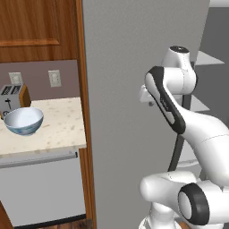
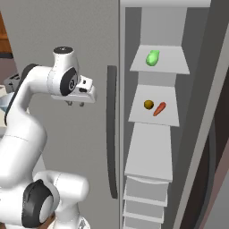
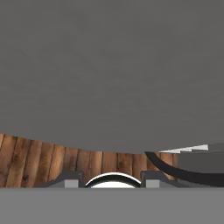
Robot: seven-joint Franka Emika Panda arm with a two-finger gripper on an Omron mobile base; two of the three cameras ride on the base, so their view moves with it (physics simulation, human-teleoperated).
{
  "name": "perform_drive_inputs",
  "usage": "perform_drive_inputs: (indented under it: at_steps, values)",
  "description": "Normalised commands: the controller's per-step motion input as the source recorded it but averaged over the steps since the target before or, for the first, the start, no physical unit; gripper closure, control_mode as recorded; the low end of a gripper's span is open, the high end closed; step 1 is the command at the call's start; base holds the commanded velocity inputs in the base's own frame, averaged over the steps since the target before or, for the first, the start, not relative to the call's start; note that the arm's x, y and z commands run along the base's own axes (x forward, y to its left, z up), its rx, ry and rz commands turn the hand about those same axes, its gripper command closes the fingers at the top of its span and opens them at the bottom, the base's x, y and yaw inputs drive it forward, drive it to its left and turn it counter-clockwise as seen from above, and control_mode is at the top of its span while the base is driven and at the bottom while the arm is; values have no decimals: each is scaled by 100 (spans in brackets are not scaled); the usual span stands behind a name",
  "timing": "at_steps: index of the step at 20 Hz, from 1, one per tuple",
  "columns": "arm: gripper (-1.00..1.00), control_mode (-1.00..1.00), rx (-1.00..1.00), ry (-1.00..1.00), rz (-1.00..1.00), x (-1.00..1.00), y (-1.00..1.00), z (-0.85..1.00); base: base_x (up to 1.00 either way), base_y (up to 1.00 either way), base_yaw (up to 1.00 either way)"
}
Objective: Take the corn, carrot, and lemon from the freezer and place them in the bowl on the counter.
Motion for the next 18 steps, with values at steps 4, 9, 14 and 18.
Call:
perform_drive_inputs:
  at_steps: [4, 9, 14, 18]
  values:
    - [-100, -100, 0, 0, -1, -32, 0, 0, 0, 0, 0]
    - [-100, -100, 0, -3, -5, -96, 0, 0, 0, 0, 0]
    - [-100, -100, 0, -2, 0, -98, 0, 0, 0, 0, 0]
    - [-100, -100, 0, 0, 0, -65, 0, 0, 0, 0, 0]
